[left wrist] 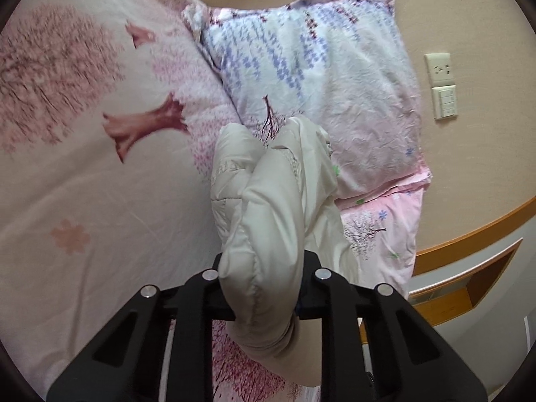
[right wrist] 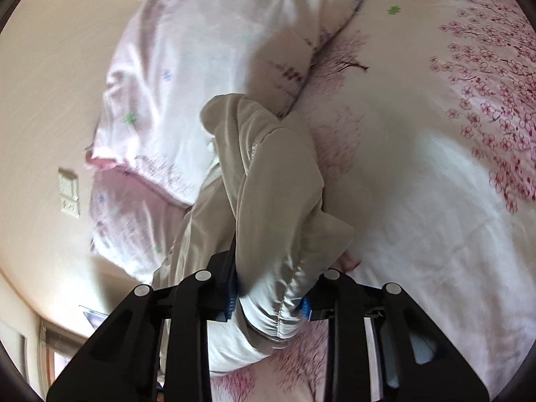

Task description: Fold large clothes

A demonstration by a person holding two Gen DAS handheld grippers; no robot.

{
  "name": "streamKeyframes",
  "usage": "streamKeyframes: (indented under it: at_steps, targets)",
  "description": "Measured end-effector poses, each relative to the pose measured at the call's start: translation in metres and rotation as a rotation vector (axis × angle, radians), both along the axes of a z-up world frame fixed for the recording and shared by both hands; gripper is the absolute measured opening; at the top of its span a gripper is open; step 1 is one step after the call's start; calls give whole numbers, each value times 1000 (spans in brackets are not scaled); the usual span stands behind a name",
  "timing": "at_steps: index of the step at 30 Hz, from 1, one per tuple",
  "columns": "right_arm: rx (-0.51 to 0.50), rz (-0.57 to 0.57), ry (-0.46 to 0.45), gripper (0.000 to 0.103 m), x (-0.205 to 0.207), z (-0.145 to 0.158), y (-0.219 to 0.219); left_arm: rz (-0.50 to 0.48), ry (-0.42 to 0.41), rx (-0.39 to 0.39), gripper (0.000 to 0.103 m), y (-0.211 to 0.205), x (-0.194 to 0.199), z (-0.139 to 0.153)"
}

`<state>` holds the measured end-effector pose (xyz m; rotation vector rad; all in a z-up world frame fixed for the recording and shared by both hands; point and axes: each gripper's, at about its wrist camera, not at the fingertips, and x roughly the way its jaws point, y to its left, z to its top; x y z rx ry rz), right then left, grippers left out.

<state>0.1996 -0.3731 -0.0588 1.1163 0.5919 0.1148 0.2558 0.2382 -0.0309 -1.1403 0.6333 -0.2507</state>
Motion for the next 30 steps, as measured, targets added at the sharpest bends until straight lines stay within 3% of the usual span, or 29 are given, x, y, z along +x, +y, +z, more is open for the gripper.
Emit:
streamKeyframes:
  at_steps: [11, 20, 21, 26, 30]
  targets:
    - [-60, 182, -30, 29, -44, 2, 49, 52, 4, 22, 21, 58, -84, 1]
    - [-150, 221, -19, 29, -90, -8, 72, 72, 8, 35, 23, 76, -131, -1]
    - [-180, 219, -12, 31, -92, -8, 74, 75, 11, 35, 24, 76, -133, -4]
    - [-322, 145, 39, 60, -104, -2, 70, 78, 39, 37, 38, 78, -132, -17]
    - [-539, -23, -11, 65, -120, 34, 73, 87, 23, 60, 53, 80, -136, -15]
